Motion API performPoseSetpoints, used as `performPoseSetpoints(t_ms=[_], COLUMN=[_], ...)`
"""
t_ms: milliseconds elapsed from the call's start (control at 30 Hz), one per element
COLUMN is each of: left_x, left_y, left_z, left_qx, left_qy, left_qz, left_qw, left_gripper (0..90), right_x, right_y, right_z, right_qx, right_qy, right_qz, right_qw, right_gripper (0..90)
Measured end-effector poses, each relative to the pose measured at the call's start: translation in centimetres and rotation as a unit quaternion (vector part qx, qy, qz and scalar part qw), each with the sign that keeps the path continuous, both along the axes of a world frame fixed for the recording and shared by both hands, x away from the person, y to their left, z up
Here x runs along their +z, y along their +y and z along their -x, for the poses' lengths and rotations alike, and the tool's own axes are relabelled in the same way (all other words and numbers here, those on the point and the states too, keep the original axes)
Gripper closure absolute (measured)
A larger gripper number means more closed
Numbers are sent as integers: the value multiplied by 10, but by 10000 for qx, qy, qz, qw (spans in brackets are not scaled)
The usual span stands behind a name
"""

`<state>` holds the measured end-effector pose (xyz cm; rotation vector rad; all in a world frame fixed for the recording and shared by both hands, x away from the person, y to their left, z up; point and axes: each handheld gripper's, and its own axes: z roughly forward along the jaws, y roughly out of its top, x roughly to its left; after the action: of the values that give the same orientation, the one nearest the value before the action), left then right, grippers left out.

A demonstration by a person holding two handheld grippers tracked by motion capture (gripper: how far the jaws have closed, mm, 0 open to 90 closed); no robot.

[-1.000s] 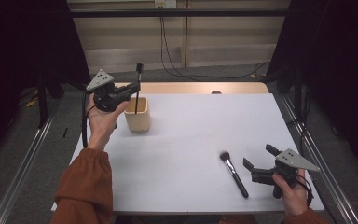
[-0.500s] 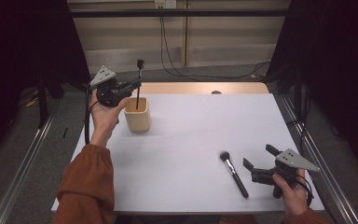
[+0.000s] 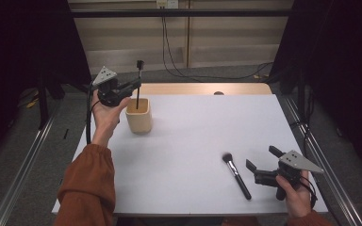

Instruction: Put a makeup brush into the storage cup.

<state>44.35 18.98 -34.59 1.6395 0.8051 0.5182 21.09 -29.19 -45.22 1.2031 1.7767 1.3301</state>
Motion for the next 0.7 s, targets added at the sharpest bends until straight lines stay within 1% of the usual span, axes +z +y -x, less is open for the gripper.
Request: performPoseSetpoints(t_ms=[67, 133, 367, 433, 500, 567, 633, 700], left_x=[-2, -6, -15, -17, -19, -21, -24, -27], left_y=[-1, -1, 0, 0, 1, 1, 1, 2], left_z=[-1, -2, -3, -3, -4, -4, -4, -4], left_qx=[11, 12, 46, 51, 44, 48, 64, 60], left_qy=[-21, 12, 34, 52, 61, 51, 61, 72], left_qz=[-35, -33, -31, -69, -35, -103, -68, -91], left_qw=[10000, 10000, 10000, 9999, 10000, 9999, 9999, 9999], left_gripper=[858, 858, 858, 858, 858, 858, 858, 858], right_x=[0, 0, 0, 0, 0, 0, 0, 0], right_y=[0, 0, 0, 0, 0, 0, 0, 0], right_z=[0, 0, 0, 0, 0, 0, 0, 0], right_qx=[5, 6, -1, -6, -1, -7, -7, -5], right_qy=[0, -6, -4, 2, 2, 0, 2, 3], right_qz=[-4, -6, -4, -2, -5, 7, 4, 8], right_qw=[10000, 10000, 10000, 10000, 10000, 10000, 10000, 10000], right_gripper=[0, 0, 0, 0, 0, 0, 0, 0])
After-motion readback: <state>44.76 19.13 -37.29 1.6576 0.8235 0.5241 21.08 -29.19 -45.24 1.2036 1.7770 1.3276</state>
